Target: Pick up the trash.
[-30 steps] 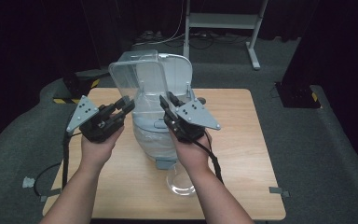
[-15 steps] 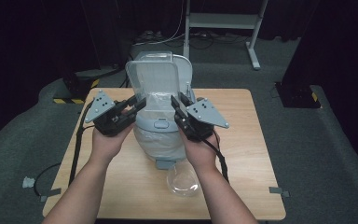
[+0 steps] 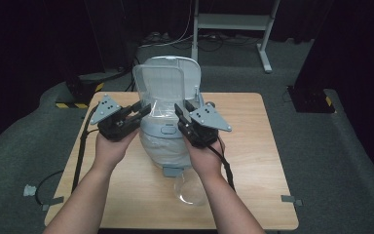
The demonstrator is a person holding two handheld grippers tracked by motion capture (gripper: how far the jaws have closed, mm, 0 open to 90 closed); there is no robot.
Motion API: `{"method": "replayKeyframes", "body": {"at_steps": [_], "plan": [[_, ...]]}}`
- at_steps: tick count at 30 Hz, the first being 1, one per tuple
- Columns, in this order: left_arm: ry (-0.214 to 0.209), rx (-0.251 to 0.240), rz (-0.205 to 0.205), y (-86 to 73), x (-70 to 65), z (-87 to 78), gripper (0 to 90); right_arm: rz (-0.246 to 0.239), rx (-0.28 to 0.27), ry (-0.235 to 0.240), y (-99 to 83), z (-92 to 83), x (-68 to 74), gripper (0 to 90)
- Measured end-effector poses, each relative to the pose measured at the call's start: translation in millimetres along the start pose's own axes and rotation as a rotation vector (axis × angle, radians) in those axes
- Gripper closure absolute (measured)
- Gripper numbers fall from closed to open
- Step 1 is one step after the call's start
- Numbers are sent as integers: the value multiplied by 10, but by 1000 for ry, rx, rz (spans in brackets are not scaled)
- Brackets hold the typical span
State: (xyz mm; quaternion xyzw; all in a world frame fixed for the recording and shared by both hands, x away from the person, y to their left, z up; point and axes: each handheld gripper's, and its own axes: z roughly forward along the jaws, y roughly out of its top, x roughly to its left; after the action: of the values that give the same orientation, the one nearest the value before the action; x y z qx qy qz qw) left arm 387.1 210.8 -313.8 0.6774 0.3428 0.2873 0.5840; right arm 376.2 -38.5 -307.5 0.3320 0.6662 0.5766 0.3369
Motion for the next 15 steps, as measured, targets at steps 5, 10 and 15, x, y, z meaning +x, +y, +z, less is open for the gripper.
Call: {"method": "replayKeyframes", "body": {"at_steps": [5,10,15], "plan": [[33,-21,-14,19,42,-24,616,13,-10,4,10,-23,10,545],[36,-23,-16,29,58,-40,580,5,-28,-1,32,-79,20,533],[51,-33,-11,-2,89,-178,546,-16,-36,1,35,-178,34,533]]}}
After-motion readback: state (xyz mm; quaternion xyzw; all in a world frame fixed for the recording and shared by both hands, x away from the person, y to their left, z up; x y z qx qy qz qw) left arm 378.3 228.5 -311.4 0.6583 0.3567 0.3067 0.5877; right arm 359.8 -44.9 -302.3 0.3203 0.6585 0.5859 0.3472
